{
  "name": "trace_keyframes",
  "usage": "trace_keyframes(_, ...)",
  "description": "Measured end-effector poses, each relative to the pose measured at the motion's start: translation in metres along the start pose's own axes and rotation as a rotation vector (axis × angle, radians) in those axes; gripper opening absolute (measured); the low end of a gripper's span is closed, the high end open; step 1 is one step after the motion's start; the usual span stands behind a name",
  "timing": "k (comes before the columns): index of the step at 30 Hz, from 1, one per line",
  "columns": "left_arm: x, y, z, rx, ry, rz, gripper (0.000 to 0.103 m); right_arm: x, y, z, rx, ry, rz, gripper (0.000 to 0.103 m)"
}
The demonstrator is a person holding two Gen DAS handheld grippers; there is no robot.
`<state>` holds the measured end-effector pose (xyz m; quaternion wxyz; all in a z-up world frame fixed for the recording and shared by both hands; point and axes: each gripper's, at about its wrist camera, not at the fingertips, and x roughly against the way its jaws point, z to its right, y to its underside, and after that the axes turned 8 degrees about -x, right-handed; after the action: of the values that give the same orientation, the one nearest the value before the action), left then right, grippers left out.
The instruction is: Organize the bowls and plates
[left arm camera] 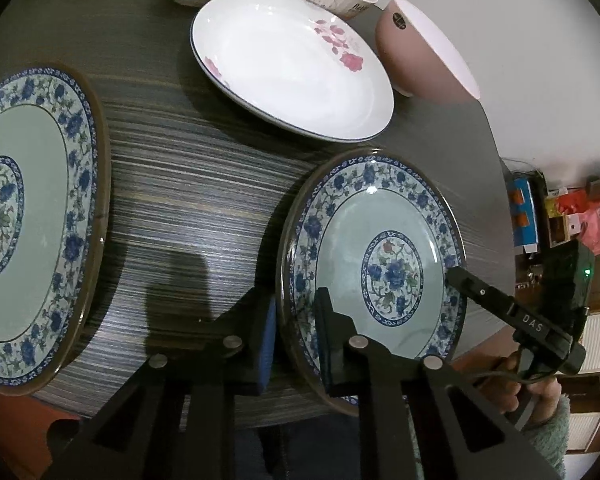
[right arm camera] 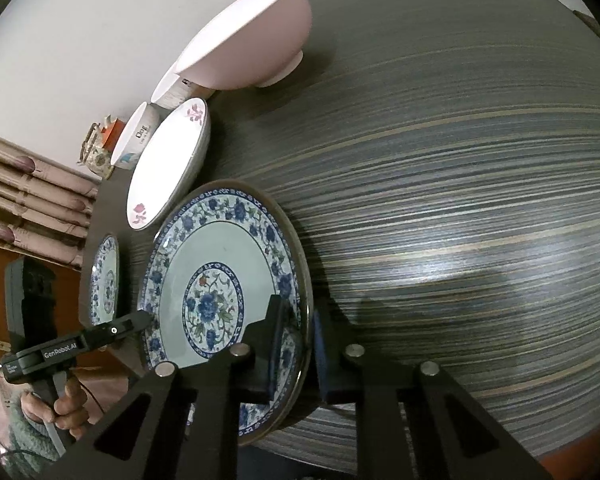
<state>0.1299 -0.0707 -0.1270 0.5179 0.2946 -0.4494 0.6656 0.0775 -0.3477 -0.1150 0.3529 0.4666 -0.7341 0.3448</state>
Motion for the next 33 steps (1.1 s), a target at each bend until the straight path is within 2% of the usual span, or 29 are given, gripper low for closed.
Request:
trace_keyframes(11,0.018,0.007,-0.007,-0.016,-0.017,0.019,0.014,0.005,0.014,-0.019,0.026,0.004,0.007,0.015)
trace_keyframes(18,0.035,0.01,-0.014,-0.028,-0.038,0.059,0.014,0.01,0.022,-0.043,0.073,-0.002,0.025,0.015)
trace_keyframes(33,0.085,0.012,-0.053,0.043,-0.071,0.161,0.014,-0.005,0.021,-0.102,0.132,-0.054,0.014,0.015)
